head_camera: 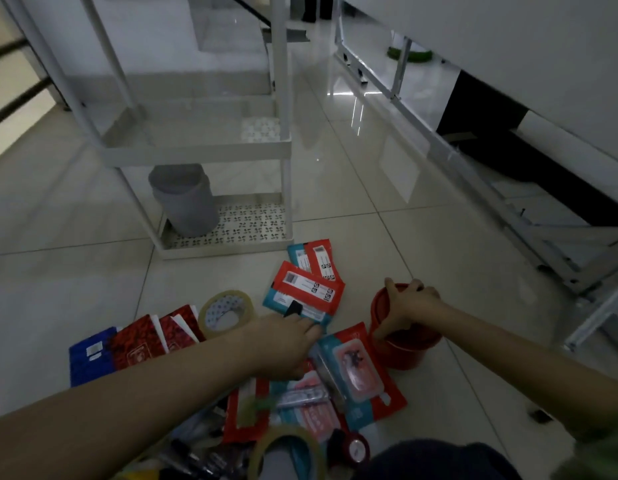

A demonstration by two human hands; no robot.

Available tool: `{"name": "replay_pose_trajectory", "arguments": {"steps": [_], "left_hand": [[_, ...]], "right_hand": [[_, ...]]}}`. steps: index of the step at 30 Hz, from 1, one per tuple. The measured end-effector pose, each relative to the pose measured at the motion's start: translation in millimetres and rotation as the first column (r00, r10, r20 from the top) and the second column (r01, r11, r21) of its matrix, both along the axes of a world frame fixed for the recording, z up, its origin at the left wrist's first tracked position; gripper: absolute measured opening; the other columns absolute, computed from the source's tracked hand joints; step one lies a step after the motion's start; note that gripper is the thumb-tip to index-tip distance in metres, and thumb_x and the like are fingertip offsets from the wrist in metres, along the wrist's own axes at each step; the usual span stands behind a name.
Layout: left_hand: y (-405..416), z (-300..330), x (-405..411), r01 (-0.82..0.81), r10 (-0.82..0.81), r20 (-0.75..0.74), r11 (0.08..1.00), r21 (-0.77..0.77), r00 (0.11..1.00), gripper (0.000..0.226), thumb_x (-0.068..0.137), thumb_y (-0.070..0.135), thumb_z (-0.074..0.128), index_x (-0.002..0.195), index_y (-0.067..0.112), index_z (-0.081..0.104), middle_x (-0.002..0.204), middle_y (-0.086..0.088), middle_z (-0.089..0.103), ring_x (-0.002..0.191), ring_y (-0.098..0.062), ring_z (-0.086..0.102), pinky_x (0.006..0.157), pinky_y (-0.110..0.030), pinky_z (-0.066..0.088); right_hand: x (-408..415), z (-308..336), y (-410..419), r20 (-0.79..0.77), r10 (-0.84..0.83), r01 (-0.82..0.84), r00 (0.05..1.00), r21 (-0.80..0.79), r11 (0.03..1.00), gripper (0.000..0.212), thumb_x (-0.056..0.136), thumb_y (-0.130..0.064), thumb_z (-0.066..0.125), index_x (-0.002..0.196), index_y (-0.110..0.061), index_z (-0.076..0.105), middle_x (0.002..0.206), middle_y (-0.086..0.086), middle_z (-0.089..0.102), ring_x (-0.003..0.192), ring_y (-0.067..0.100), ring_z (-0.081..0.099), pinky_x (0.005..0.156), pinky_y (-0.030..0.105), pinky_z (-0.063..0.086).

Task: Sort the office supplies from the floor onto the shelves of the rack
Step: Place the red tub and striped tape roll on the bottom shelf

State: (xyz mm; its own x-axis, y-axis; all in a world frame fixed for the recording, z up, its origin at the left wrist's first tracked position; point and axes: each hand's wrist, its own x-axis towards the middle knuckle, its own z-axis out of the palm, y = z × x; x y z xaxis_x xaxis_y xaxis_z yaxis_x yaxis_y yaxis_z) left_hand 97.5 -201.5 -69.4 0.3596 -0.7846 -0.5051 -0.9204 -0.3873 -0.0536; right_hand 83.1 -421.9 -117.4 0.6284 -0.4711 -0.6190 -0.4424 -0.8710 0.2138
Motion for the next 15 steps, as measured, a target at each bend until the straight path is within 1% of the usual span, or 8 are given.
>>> {"name": "replay_pose_trajectory", "arguments": {"steps": [2, 4, 7, 9, 12, 13, 14, 15], "left_hand": [[-3, 0, 0, -0.051, 0.051, -0.008, 0.997, -0.055, 0.999, 0.061, 0.096, 0.035, 0.042, 0.144, 0.007, 0.019, 0.143, -0.012, 0.035, 0.126, -0.024, 0.04, 0.099, -0.033, 0.037], [-2, 0, 5, -0.079, 0.079, -0.001, 0.996, -0.031, 0.997, 0.065, 0.095, 0.037, 0.044, 0.145, 0.004, 0.019, 0.144, -0.014, 0.033, 0.128, -0.027, 0.039, 0.102, -0.036, 0.036], [5, 1, 31, -0.178, 0.178, -0.002, 0.983, 0.034, 0.984, 0.065, 0.093, 0.036, 0.048, 0.143, 0.003, 0.022, 0.144, -0.016, 0.034, 0.128, -0.03, 0.04, 0.101, -0.038, 0.036], [14, 5, 56, -0.309, 0.309, -0.014, 0.951, 0.033, 0.951, 0.072, 0.092, 0.036, 0.051, 0.145, 0.003, 0.015, 0.148, -0.016, 0.03, 0.132, -0.03, 0.036, 0.105, -0.037, 0.034], [36, 16, 90, -0.571, 0.568, -0.134, 0.821, 0.018, 0.812, 0.089, 0.09, 0.042, 0.054, 0.148, 0.001, -0.001, 0.155, -0.016, 0.018, 0.138, -0.029, 0.03, 0.11, -0.035, 0.031], [42, 19, 99, -0.655, 0.641, -0.218, 0.756, 0.01, 0.736, 0.092, 0.09, 0.043, 0.055, 0.148, 0.002, -0.003, 0.156, -0.015, 0.016, 0.139, -0.029, 0.03, 0.109, -0.034, 0.031], [49, 20, 108, -0.742, 0.705, -0.321, 0.67, 0.009, 0.633, 0.094, 0.089, 0.043, 0.056, 0.148, 0.003, -0.005, 0.156, -0.015, 0.016, 0.137, -0.031, 0.033, 0.108, -0.035, 0.034], [53, 21, 115, -0.824, 0.74, -0.443, 0.567, 0.006, 0.506, 0.093, 0.09, 0.039, 0.057, 0.148, 0.005, -0.007, 0.155, -0.016, 0.018, 0.134, -0.033, 0.038, 0.105, -0.037, 0.039]], "right_hand": [[4, 11, 7, -0.01, 0.026, -0.026, 1.0, -0.002, 1.0, 0.126, 0.061, -0.07, 0.067, 0.149, -0.027, -0.013, 0.149, 0.028, 0.004, 0.133, 0.052, 0.019, 0.107, 0.055, 0.033], [8, 32, 15, -0.022, 0.068, -0.068, 0.997, -0.015, 0.998, 0.125, 0.062, -0.07, 0.066, 0.149, -0.027, -0.013, 0.149, 0.027, 0.004, 0.134, 0.051, 0.019, 0.107, 0.054, 0.033], [16, 77, 31, -0.011, 0.155, -0.155, 0.988, -0.017, 0.988, 0.12, 0.066, -0.068, 0.065, 0.149, -0.027, -0.011, 0.151, 0.023, 0.009, 0.136, 0.044, 0.025, 0.105, 0.046, 0.035], [25, 113, 48, 0.013, 0.227, -0.226, 0.974, -0.009, 0.974, 0.118, 0.066, -0.064, 0.067, 0.15, -0.026, -0.006, 0.151, 0.019, 0.018, 0.136, 0.037, 0.031, 0.103, 0.039, 0.038], [47, 160, 87, 0.058, 0.344, -0.345, 0.937, 0.014, 0.938, 0.11, 0.067, -0.056, 0.071, 0.15, -0.022, 0.007, 0.148, 0.012, 0.035, 0.127, 0.029, 0.044, 0.094, 0.034, 0.046], [61, 168, 101, 0.066, 0.344, -0.347, 0.937, 0.049, 0.937, 0.104, 0.069, -0.052, 0.071, 0.149, -0.021, 0.013, 0.145, 0.011, 0.039, 0.121, 0.027, 0.048, 0.086, 0.034, 0.05], [76, 173, 117, 0.081, 0.327, -0.334, 0.942, 0.098, 0.938, 0.096, 0.072, -0.048, 0.071, 0.147, -0.018, 0.018, 0.143, 0.011, 0.041, 0.117, 0.027, 0.05, 0.078, 0.034, 0.051], [93, 176, 133, 0.096, 0.292, -0.304, 0.952, 0.15, 0.941, 0.09, 0.075, -0.046, 0.07, 0.145, -0.016, 0.023, 0.142, 0.011, 0.041, 0.119, 0.029, 0.049, 0.078, 0.035, 0.049]]}}
